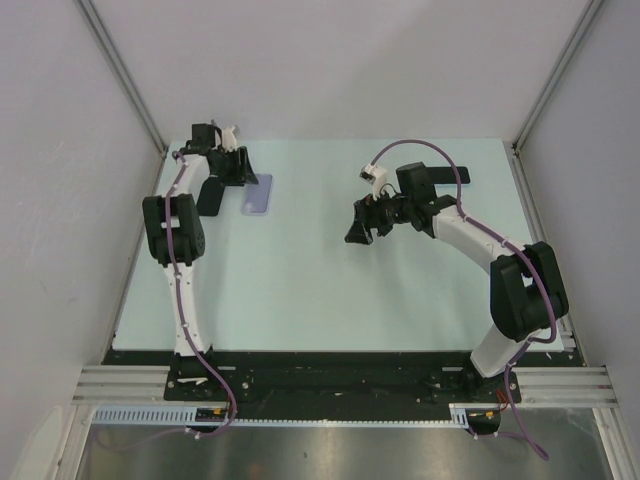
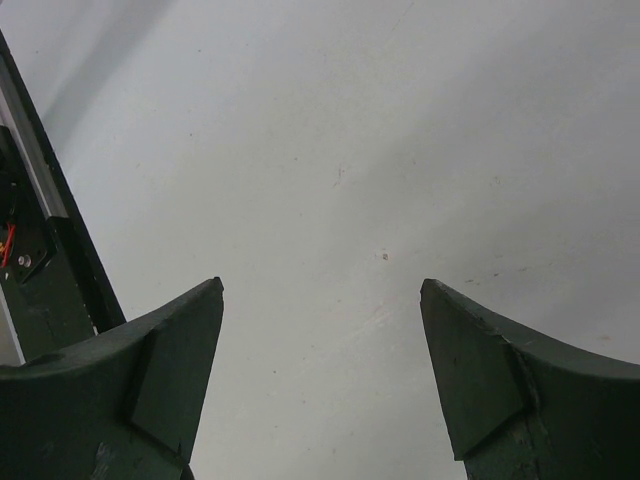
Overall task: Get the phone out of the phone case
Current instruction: Place the phone case at the center of the board.
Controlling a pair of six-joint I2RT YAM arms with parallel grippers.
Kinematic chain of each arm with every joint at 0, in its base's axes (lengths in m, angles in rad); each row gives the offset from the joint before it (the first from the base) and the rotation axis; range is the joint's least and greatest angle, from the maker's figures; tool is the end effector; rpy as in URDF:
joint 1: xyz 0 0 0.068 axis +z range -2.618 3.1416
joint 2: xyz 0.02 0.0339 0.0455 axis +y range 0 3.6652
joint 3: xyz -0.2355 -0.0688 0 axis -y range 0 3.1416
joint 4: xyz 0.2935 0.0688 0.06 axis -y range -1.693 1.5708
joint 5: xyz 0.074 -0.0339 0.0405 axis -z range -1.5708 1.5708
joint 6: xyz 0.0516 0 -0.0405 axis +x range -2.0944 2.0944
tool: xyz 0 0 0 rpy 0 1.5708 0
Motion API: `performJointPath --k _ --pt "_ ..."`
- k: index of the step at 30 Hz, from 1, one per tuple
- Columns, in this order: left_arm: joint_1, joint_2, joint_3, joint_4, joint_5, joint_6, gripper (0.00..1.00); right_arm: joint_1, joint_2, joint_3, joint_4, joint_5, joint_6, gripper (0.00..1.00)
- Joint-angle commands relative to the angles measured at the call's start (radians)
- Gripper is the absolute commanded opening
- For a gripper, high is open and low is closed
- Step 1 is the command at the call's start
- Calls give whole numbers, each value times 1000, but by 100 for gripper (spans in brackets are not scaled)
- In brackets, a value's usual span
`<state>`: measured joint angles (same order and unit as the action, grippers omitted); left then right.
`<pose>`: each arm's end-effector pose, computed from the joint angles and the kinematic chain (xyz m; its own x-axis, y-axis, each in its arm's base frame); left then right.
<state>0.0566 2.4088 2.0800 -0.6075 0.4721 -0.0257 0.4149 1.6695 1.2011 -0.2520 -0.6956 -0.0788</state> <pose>0.5637 0.0084 0.1364 -0.8094 -0.0688 -0.5832 0.1980 0.9030 -0.3814 0.3688 0.1986 0.1939 -0.5428 -0.3051 -0.7825 -0.7954 0.4859 0.3623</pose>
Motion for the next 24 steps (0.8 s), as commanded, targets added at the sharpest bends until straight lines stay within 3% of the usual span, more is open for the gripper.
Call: performJointPath --k 1,4,7,8,10,11,17,24 --pt "-4 -86 5 6 46 7 57 1 -19 31 28 37 -21 84" --pt "-15 -164 -50 8 76 9 61 -5 -27 29 30 70 -32 84" --pt "-34 -255 -130 6 88 23 73 -18 -36 31 34 111 -39 85" --pt "-40 -302 -152 6 97 23 82 -31 -39 31 36 119 -41 85" --pt "-47 -352 -225 6 106 62 89 -45 -40 31 40 149 -38 86" --pt "-47 -400 -253 8 105 79 100 -57 -43 31 46 168 -38 86" --pt "-104 -607 -481 8 144 113 100 -132 -70 29 94 342 -32 92" --pt "-104 -844 -734 9 155 210 100 -228 -27 47 206 744 -61 100"
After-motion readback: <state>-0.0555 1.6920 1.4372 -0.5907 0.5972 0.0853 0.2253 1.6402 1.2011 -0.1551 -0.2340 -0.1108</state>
